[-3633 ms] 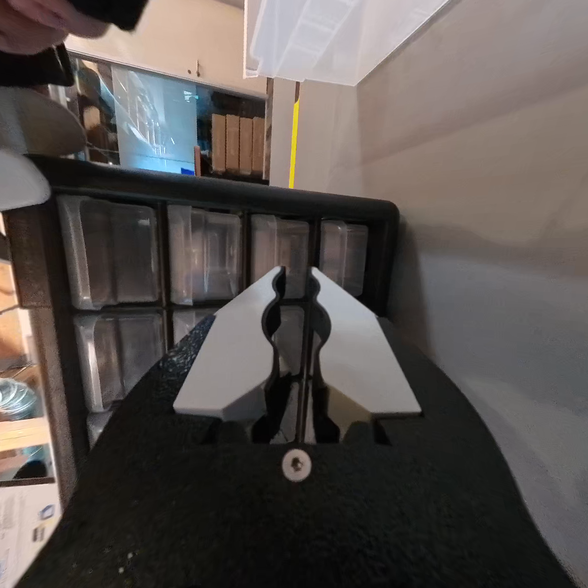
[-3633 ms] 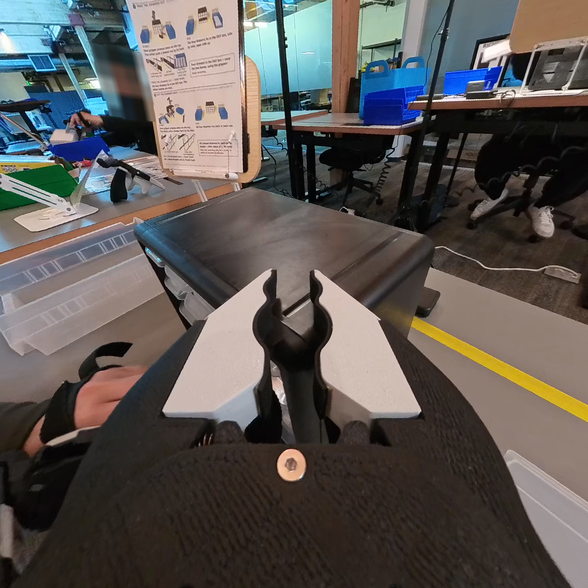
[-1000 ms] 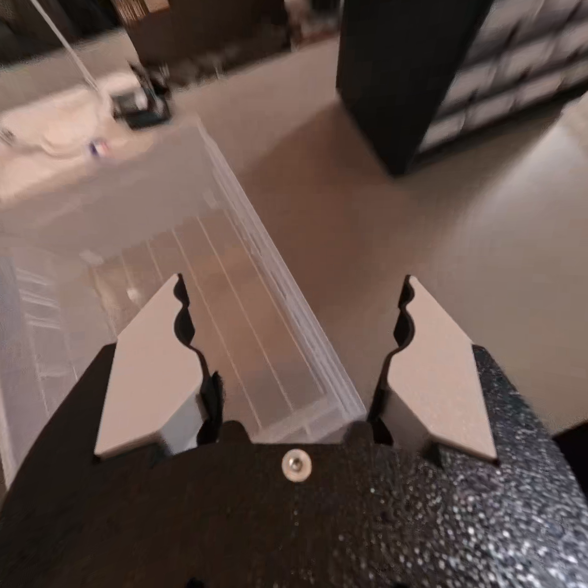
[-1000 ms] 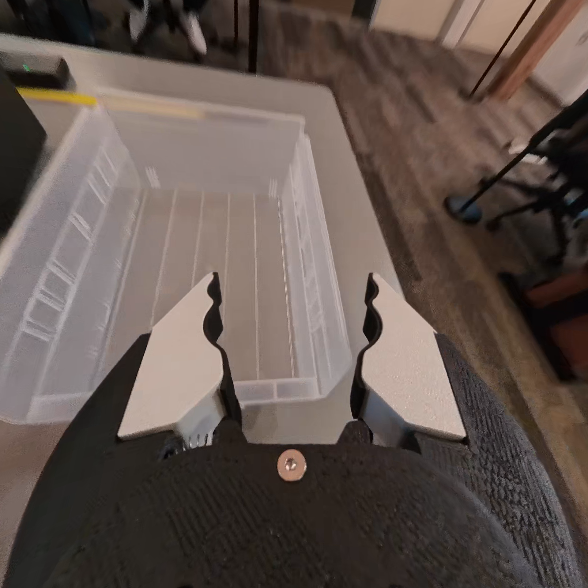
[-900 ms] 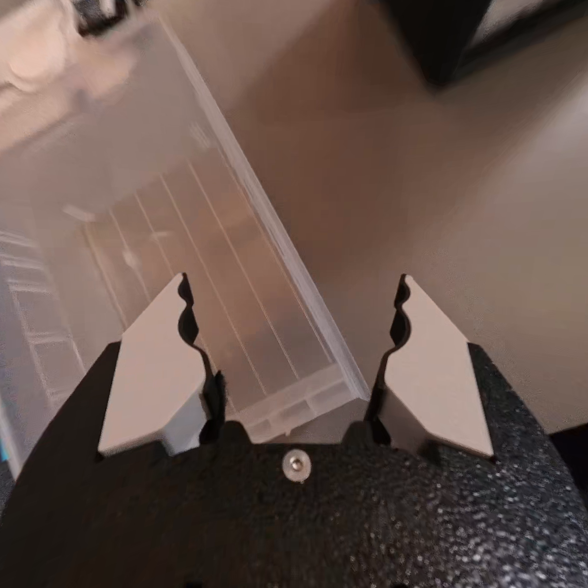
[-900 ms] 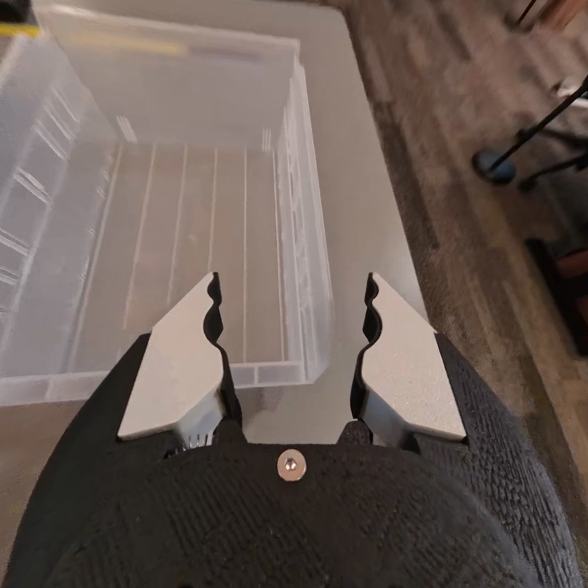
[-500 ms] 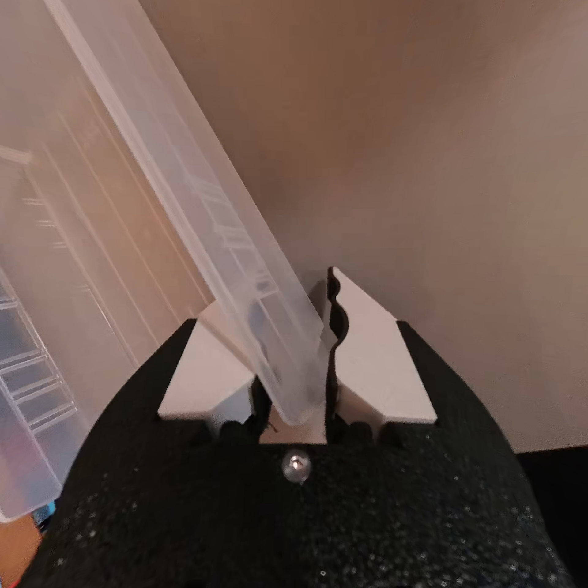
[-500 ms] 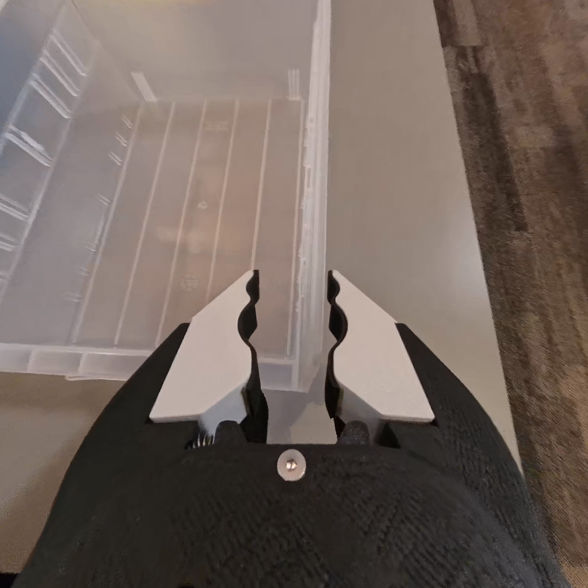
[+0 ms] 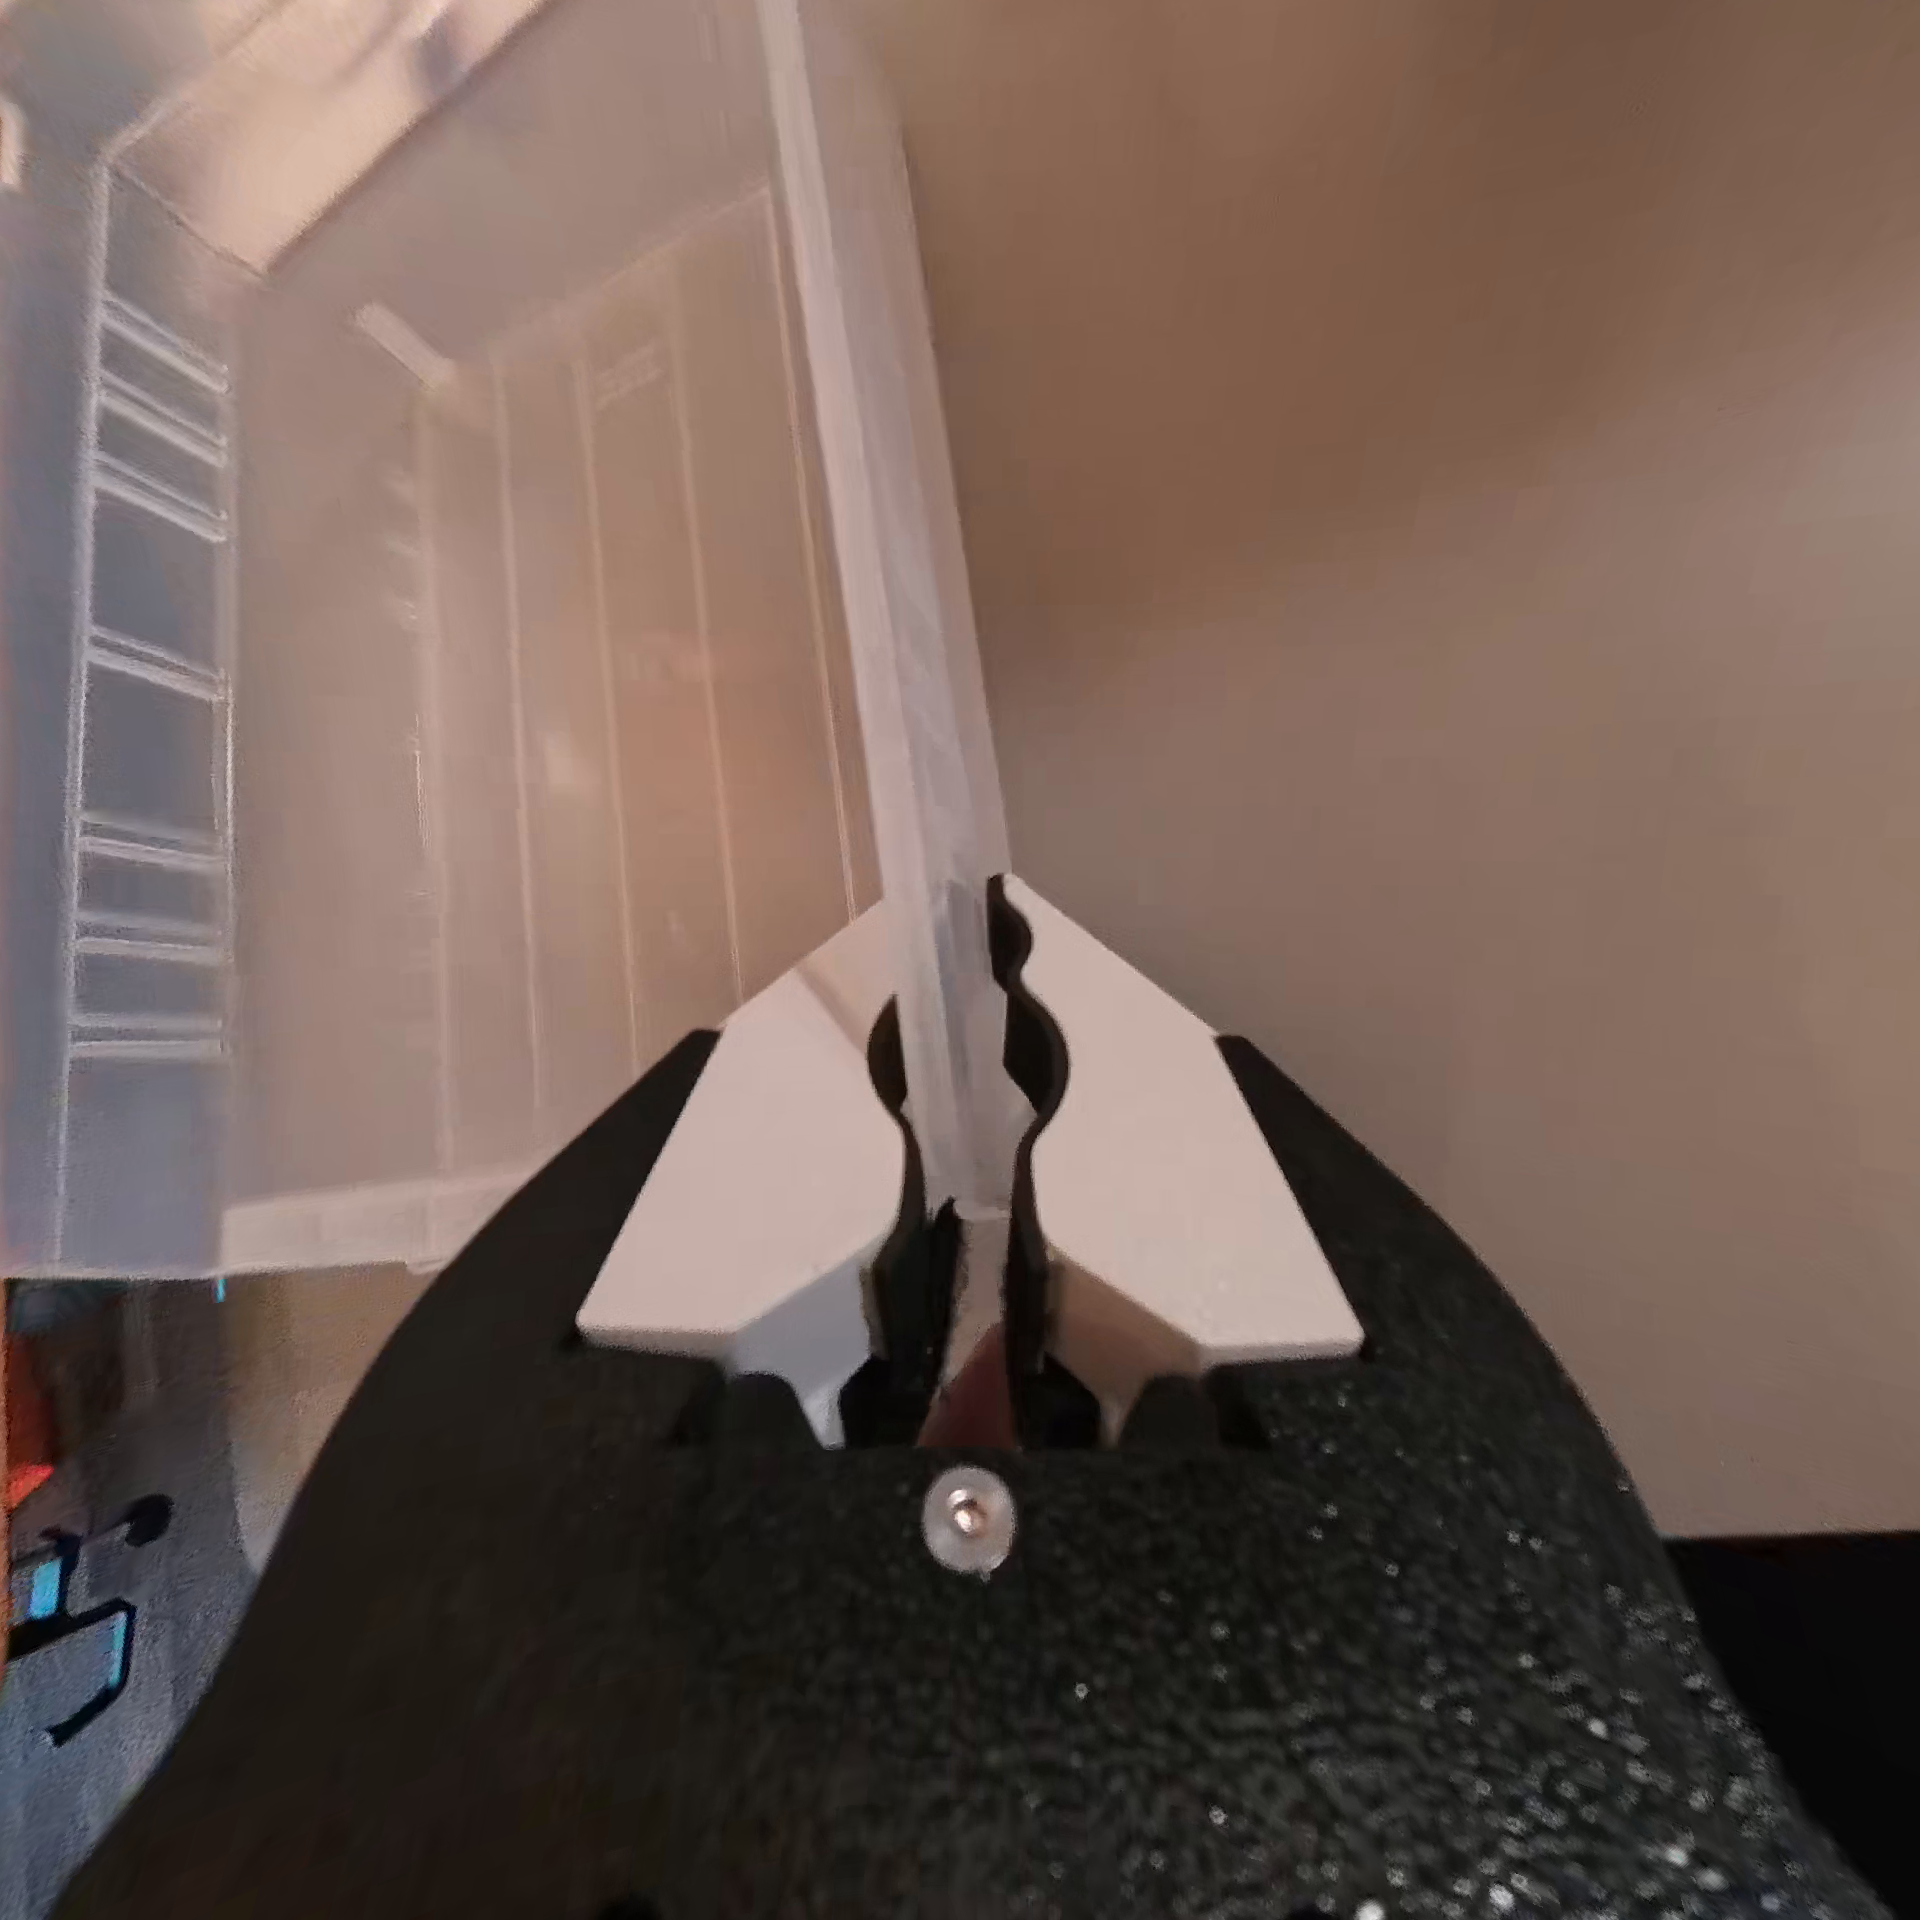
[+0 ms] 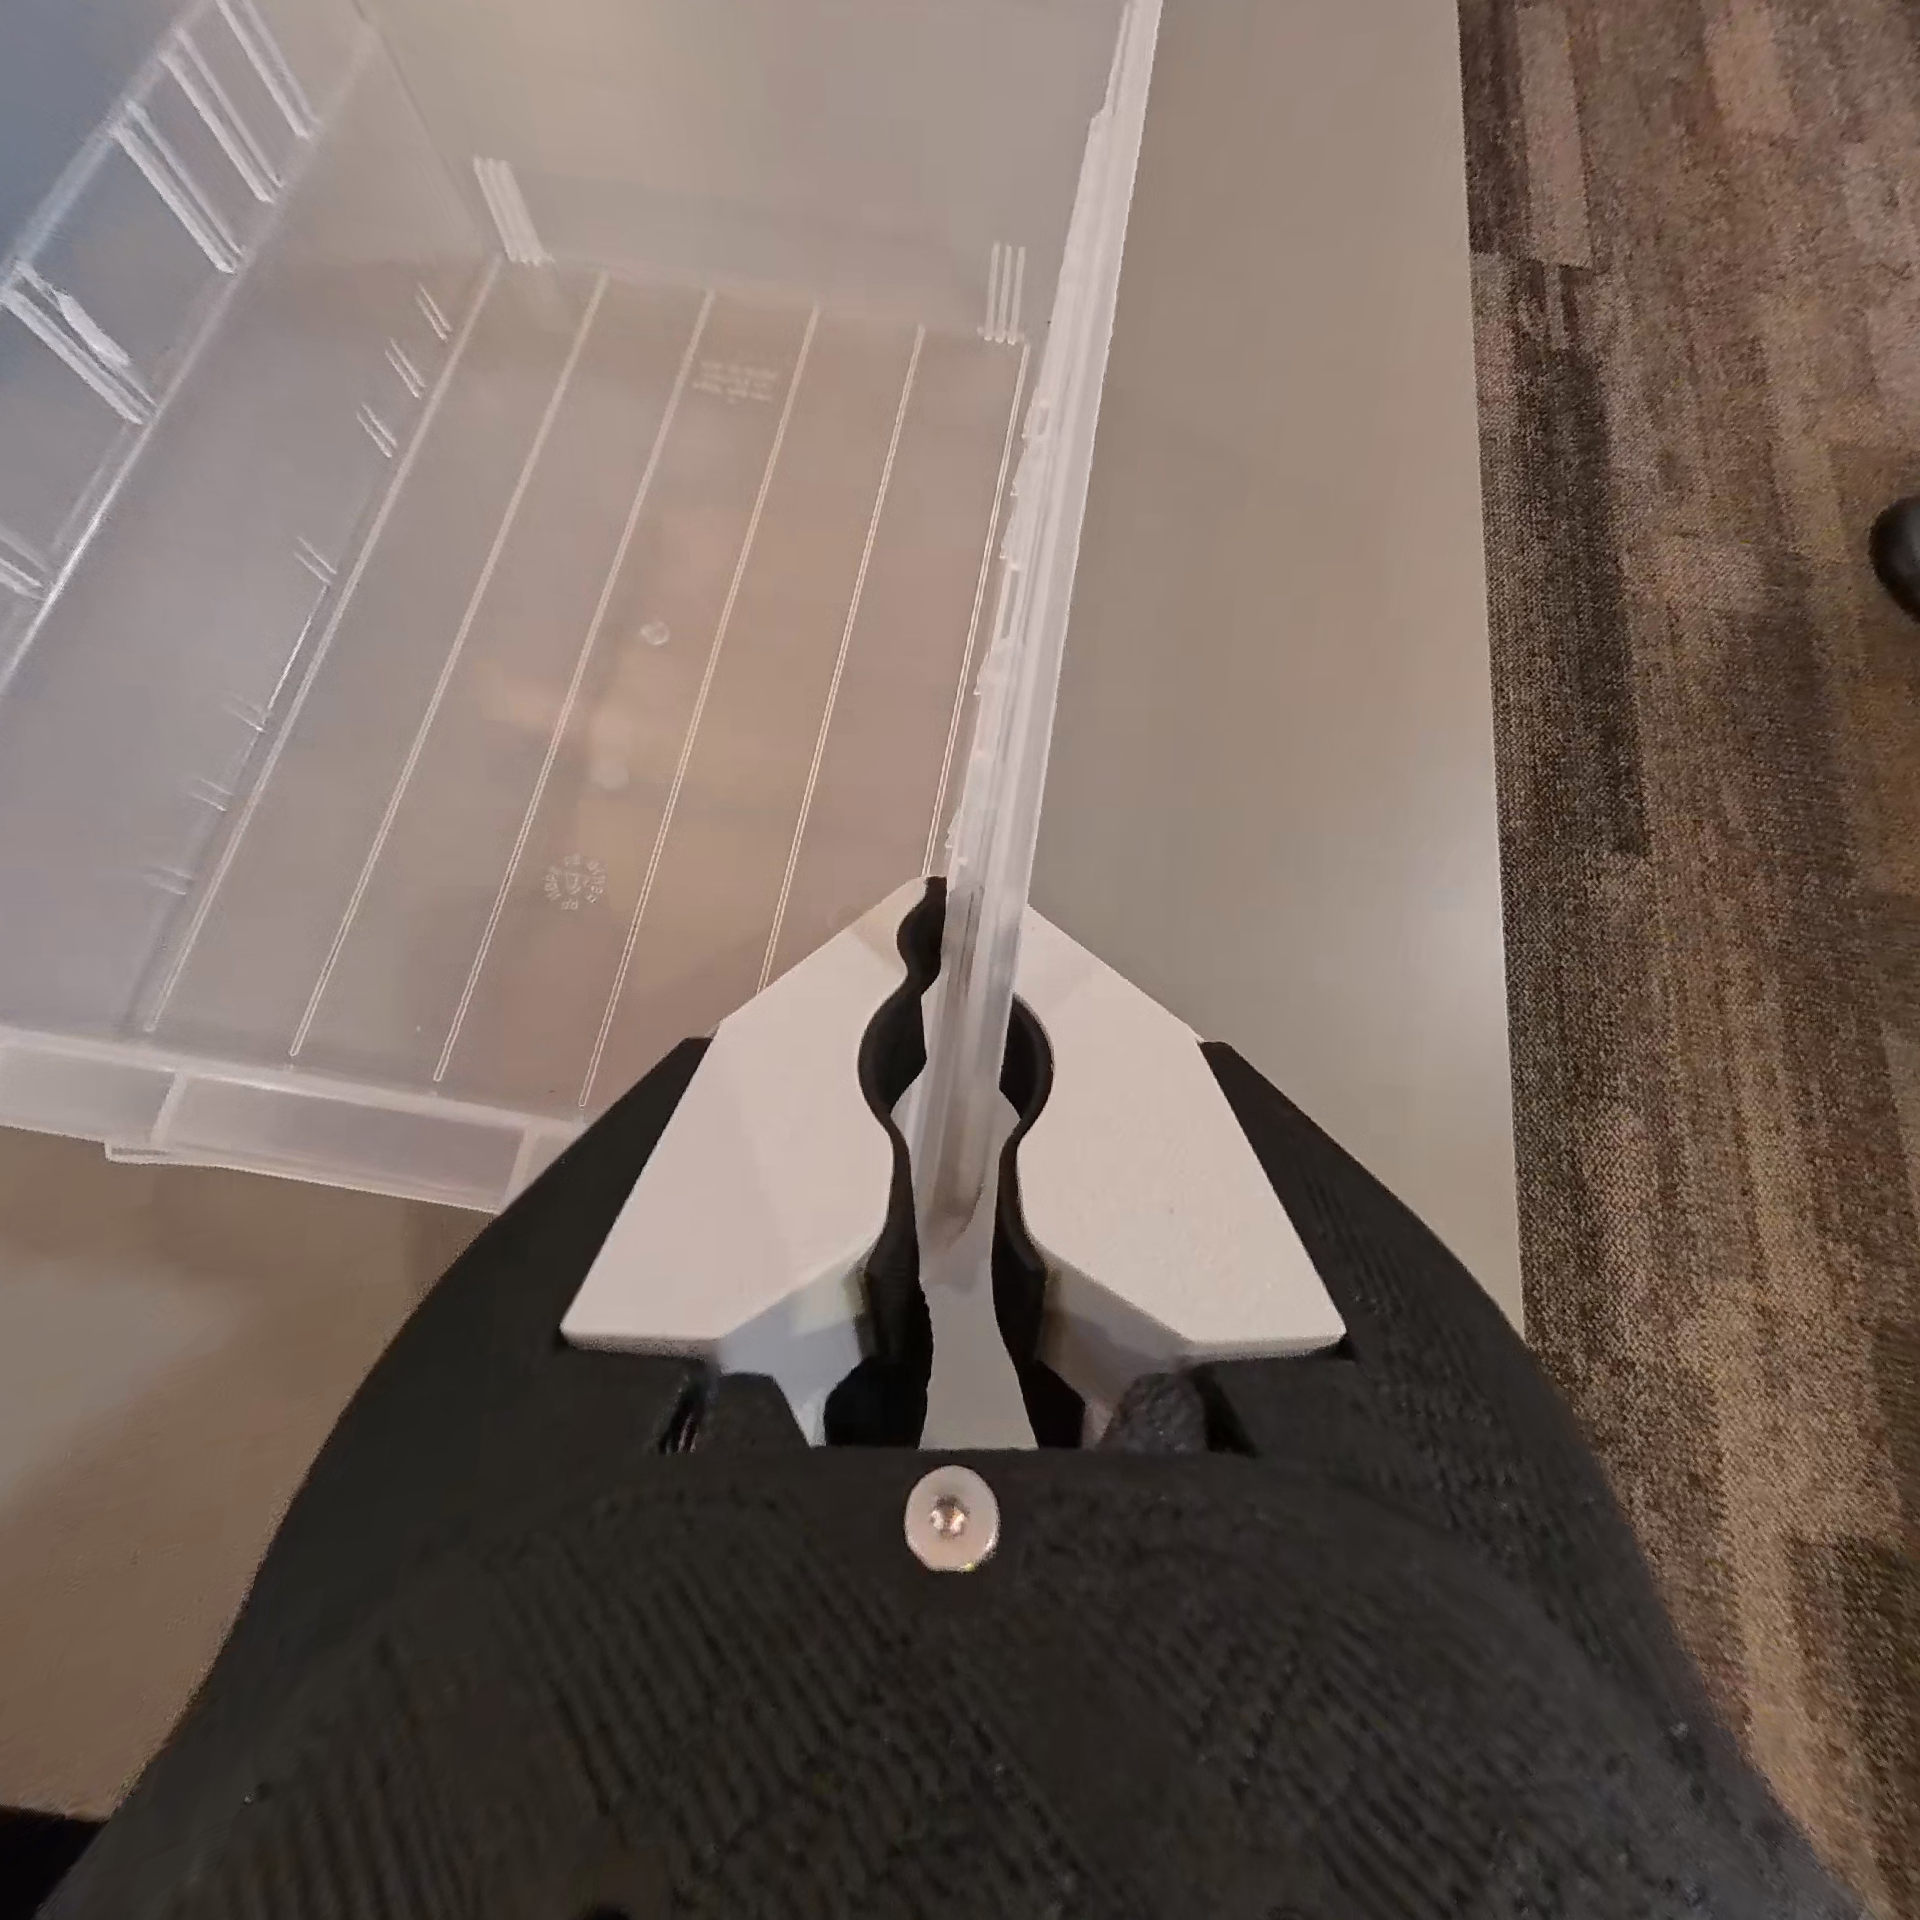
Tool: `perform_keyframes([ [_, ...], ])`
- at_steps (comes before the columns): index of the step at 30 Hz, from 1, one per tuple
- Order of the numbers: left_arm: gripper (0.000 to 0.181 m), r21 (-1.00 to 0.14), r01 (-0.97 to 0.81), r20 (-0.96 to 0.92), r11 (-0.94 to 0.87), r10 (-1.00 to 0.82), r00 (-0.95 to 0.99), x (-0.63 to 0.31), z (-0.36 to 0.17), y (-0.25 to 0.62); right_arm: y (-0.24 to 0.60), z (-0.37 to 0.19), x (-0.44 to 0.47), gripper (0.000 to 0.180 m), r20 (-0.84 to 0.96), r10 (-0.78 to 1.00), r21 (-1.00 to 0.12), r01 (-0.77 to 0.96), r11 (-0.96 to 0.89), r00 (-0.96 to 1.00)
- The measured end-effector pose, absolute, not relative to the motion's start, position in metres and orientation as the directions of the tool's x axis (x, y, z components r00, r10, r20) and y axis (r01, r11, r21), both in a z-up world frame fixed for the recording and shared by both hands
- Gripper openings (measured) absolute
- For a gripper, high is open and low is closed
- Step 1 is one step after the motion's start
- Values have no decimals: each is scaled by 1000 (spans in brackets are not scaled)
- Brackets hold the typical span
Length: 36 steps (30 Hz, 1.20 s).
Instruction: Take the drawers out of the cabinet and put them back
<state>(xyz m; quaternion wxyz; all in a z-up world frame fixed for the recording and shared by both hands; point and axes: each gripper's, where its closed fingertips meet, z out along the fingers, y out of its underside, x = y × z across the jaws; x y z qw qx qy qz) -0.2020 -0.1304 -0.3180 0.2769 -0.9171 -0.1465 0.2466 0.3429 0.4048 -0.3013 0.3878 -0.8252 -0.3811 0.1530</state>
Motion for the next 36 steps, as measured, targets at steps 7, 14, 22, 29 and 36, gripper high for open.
perform_keyframes([
  [7, 3, -618, 71, -372, -783, 371, 851, -192, -316, -139, 388, -290, 349, 3, -11, 793, -765, 506, -399, 609],
  [14, 3, -677, 37, -362, -735, 376, 853, -185, -305, -142, 362, -289, 343, 3, -97, 894, -729, 580, -363, 438],
  [22, 3, -748, -12, -368, -664, 399, 840, -176, -269, -144, 320, -292, 288, 4, -185, 976, -703, 678, -214, 116],
  [29, 3, -785, -45, -378, -618, 419, 826, -170, -241, -150, 270, -295, 207, 5, -252, 953, -700, 712, -61, -167],
  [36, 3, -806, -79, -404, -587, 448, 797, -173, -215, -166, 223, -293, 112, 3, -155, 961, -742, 669, 41, -230],
])
